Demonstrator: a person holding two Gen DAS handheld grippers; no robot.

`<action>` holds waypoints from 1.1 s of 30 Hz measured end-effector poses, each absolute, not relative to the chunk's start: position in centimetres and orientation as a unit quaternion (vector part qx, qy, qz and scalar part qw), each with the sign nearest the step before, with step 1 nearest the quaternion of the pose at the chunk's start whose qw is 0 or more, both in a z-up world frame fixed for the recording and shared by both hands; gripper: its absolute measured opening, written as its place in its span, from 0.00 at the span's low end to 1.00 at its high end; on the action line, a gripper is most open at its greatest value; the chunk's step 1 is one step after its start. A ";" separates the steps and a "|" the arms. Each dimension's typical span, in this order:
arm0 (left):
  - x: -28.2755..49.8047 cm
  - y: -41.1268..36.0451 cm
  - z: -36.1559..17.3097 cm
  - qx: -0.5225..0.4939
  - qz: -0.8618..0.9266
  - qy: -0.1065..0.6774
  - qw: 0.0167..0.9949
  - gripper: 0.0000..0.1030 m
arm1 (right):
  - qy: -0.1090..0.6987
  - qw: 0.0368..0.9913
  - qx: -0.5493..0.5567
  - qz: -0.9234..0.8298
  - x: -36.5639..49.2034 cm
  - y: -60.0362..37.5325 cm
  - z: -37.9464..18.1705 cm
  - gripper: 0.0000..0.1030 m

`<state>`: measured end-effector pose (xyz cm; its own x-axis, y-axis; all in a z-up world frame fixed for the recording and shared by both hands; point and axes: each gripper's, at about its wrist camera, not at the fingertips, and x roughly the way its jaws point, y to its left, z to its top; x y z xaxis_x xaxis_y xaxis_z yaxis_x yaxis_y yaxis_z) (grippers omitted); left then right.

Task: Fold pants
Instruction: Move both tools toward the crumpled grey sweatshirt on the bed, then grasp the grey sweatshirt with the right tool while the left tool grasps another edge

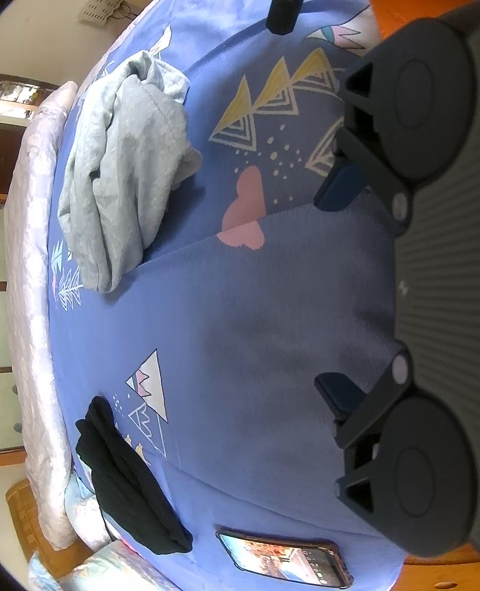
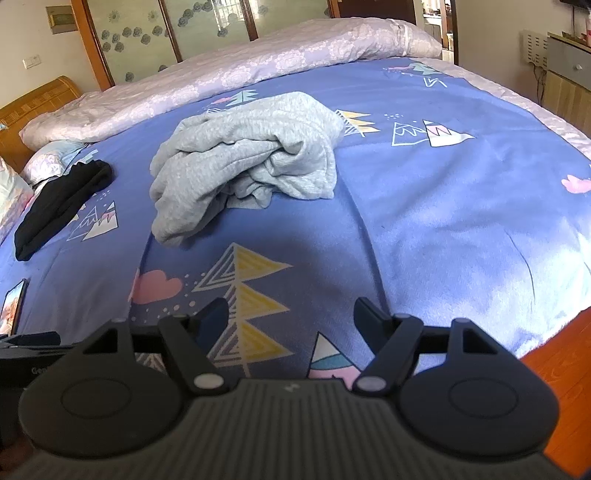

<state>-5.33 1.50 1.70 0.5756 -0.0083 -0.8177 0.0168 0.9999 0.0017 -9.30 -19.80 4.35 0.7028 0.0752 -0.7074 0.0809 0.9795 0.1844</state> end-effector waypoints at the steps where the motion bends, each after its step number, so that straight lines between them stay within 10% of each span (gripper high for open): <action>1: -5.3 1.6 1.7 0.004 -0.007 0.461 0.888 0.95 | 0.385 0.917 0.100 -0.001 -9.3 -19.7 4.4 0.74; 33: -4.7 3.0 1.4 -0.003 0.017 0.466 0.885 0.95 | 0.334 0.937 0.098 0.020 2.2 -18.7 7.7 0.65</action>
<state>-4.75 2.98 1.44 0.5658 0.0277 -0.8241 -0.0328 0.9994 0.0111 2.23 -18.73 7.73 0.7757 0.1033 -0.6226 0.0279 0.9799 0.1974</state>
